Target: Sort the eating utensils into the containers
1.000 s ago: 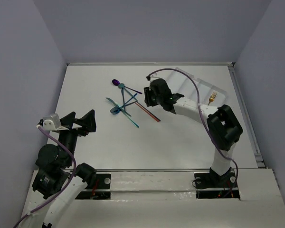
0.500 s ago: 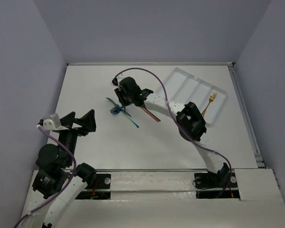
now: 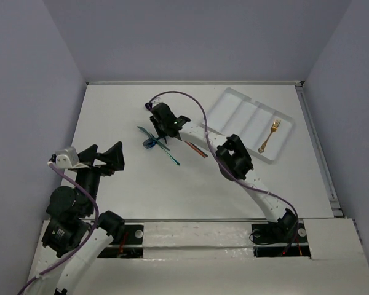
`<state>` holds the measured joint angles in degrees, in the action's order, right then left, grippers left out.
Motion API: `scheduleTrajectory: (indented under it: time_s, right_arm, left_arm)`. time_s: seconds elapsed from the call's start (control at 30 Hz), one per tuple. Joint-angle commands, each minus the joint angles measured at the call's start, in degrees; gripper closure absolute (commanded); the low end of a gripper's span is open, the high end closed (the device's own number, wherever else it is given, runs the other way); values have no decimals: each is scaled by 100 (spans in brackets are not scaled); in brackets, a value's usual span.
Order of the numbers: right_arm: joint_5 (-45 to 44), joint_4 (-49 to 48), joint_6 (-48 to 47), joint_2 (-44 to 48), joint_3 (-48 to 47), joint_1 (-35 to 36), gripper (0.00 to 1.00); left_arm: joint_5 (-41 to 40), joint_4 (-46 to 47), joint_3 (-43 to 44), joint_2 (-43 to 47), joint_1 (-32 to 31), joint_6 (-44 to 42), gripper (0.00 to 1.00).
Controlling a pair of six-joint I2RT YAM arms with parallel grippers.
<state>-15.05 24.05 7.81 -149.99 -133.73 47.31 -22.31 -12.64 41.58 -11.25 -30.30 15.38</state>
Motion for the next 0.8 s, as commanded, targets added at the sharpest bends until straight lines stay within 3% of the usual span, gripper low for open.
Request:
scheduleTrajectory:
  time_s: [0.0,0.07,0.2,0.4,0.67,0.77]
  right_arm:
    - [-60,-76,97,-56,-223,6,66]
    - [-103,-59,150,-118,-267,6,68]
    - [-209,-243,378,-83,-110,6,85]
    - [-261,-1016,695,505,681,6,99]
    - [-77,-2595,1020,2165,2569,6,100]
    - [-480,-3037,1020,2974,3422,6,100]
  left_arm:
    - [16,289,-63,-71,7,-43,1]
    - [24,289,-63,-62,7,-52,1]
    - [16,289,-63,-53,7,-52,1]
    - [24,289,-71,-62,7,-61,1]
    - [24,289,-71,-71,7,-61,1]
    - [51,280,-63,-71,7,-61,1]
